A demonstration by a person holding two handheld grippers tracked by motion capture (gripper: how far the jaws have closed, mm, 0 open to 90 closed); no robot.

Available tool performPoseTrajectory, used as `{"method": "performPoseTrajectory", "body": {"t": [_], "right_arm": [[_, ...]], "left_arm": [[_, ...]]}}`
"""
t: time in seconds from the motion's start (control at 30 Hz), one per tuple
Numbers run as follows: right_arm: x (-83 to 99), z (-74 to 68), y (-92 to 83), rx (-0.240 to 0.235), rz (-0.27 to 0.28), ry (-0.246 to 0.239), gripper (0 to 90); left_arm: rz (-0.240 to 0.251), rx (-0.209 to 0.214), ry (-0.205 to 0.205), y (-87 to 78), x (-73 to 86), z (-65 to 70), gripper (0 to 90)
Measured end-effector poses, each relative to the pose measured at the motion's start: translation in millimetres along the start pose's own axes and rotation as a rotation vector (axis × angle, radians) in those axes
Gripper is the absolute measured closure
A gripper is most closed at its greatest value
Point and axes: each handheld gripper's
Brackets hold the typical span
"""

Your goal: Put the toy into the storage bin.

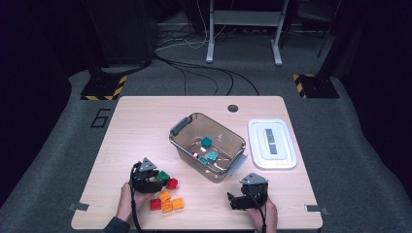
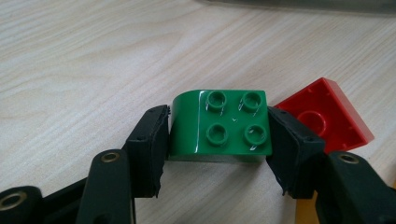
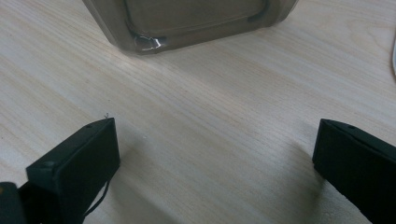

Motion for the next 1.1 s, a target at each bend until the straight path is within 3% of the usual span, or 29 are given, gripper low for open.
{"method": "performPoseTrajectory", "body": {"t": [0.1,0.33,0.53,0.7,0.87,1.1], "right_arm": [[0.0,0.0,0.0,0.0,0.0,0.0,0.0],[0.0,0.0,0.0,0.0,0.0,0.0,0.0],[0.0,0.0,0.0,0.0,0.0,0.0,0.0],[0.0,0.0,0.0,0.0,0.0,0.0,0.0],[-0.1,0.0,0.0,0.001,0.0,0.001,0.0],[-0.1,0.0,0.0,0.001,0.0,0.001,0.0]], "left_arm": [[-0.006,-0.019,0.025,0.0,0.2,1.3,42.3],[-0.009,-0.028,-0.01,-1.1,1.8,-2.0,35.1],[-0.034,-0.063,-0.032,-8.1,6.8,-9.8,29.4],[-0.035,-0.129,-0.077,-16.1,13.7,-18.7,30.6],[0.018,-0.123,-0.126,-18.6,11.2,-18.3,24.8],[0.021,-0.152,-0.165,-3.9,-4.5,-13.2,21.8]]}}
Point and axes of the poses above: each handheld gripper's, and its own axes: y roughly forward along the jaws, x roughly out of its underside, z roughly to its right, and after that the axes turned 1 degree about x, right-handed
